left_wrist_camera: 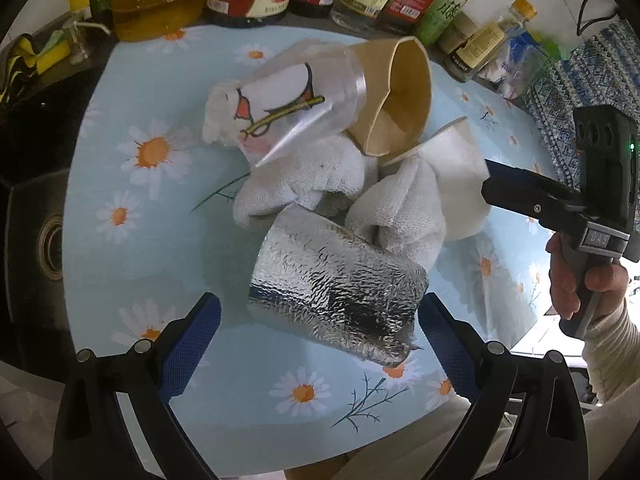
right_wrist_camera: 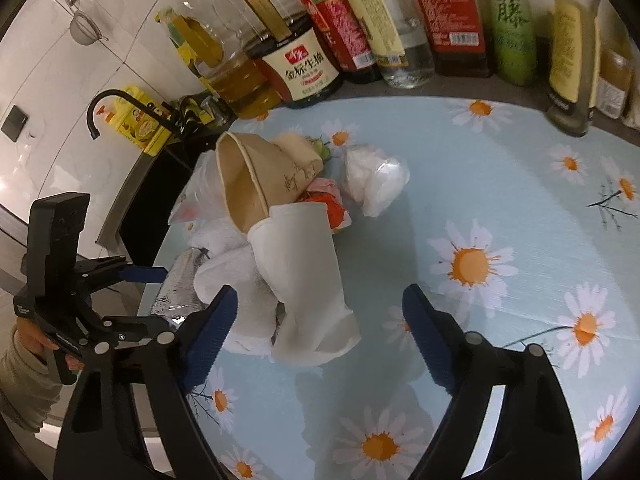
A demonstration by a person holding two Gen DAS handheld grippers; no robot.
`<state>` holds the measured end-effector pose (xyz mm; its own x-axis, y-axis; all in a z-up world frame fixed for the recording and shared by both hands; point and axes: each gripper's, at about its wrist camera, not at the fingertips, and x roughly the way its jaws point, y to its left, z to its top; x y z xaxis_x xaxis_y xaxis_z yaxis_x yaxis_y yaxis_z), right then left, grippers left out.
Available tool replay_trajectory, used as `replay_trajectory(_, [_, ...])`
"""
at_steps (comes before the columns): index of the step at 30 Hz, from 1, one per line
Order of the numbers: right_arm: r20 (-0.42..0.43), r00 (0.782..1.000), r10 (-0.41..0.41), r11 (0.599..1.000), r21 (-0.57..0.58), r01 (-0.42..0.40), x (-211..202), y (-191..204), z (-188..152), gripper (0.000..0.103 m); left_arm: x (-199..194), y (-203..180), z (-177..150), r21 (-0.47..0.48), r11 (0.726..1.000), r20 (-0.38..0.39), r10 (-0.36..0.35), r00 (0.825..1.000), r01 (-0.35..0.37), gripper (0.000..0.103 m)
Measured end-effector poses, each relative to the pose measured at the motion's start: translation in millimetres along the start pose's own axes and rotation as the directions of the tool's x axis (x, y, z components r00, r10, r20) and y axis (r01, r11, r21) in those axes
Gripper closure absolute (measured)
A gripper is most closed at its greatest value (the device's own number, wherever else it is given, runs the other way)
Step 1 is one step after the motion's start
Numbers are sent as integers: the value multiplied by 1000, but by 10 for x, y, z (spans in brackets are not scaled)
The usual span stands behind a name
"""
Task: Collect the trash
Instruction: 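Grasp the silver foil cup with the left tool while the right tool grasps the white paper cup, then lift both held cups and carry them down toward the black trash bin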
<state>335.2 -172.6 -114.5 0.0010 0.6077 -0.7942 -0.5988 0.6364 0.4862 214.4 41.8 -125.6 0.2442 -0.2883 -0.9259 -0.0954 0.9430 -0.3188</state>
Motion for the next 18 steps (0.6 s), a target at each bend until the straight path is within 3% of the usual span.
replay_trajectory(4, [-26, 999, 22, 1000, -16, -22, 95, -21, 18, 20, 63, -6, 29, 5, 1000, -16, -15, 1000, 15, 7])
replay_trajectory(8, [-59, 997, 53, 998, -19, -54, 182, -50, 50, 41, 95, -6, 38, 4, 1000, -14, -18, 1000, 18, 8])
replay_trajectory(10, [-71, 995, 67, 997, -19, -69, 203, -62, 51, 49, 81, -22, 27, 8, 1000, -10, -14, 1000, 14, 22])
replay_trajectory(12, [-82, 994, 78, 997, -23, -80, 216, -73, 50, 62, 71, -30, 22, 4, 1000, -11, -11, 1000, 11, 23])
replay_trajectory(18, [-54, 995, 88, 996, -24, -90, 158, -119, 48, 63, 46, -127, 41, 1, 1000, 7, 0, 1000, 0, 26])
